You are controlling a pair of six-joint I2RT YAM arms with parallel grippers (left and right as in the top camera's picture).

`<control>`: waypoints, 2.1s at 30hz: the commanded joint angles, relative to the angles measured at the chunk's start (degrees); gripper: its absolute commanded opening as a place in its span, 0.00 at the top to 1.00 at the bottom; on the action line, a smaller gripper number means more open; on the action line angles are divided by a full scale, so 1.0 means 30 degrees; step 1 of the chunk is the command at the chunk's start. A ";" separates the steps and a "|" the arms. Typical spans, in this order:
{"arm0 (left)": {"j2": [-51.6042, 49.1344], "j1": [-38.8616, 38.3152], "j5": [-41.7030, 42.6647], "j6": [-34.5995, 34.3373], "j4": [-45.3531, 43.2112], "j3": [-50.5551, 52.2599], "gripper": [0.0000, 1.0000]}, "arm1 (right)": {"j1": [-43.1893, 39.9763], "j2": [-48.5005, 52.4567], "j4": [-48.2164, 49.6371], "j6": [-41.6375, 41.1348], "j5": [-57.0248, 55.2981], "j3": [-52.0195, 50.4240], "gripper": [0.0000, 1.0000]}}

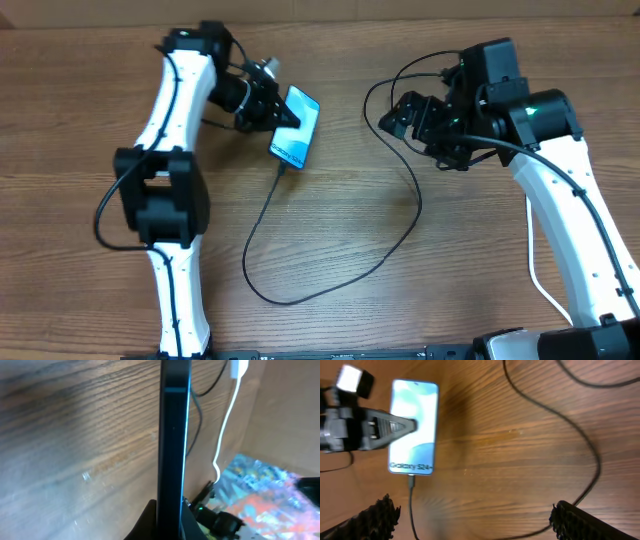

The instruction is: Plug charger to phone and switch on socket

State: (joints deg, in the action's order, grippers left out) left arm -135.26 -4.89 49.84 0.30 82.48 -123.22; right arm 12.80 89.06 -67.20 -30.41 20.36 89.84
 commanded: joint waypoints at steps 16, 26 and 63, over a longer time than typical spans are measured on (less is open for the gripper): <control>-0.2951 -0.0095 -0.1311 0.1188 -0.3687 -0.0051 0.96 | -0.0117 0.0022 0.1020 0.1246 -0.1297 0.0168 0.02; -0.2951 -0.0146 -0.1829 0.0561 -0.5085 0.0459 0.96 | -0.0117 0.0022 0.1151 0.1239 -0.1290 0.0168 0.02; -0.2783 0.0393 -0.8837 -0.0481 -0.4473 0.0350 0.32 | -0.0153 0.0022 0.0954 0.1821 -0.3650 0.0197 0.00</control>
State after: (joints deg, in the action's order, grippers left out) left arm -143.26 -5.26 28.21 -2.76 67.59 -122.19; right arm 12.69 89.06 -64.58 -26.79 13.23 89.84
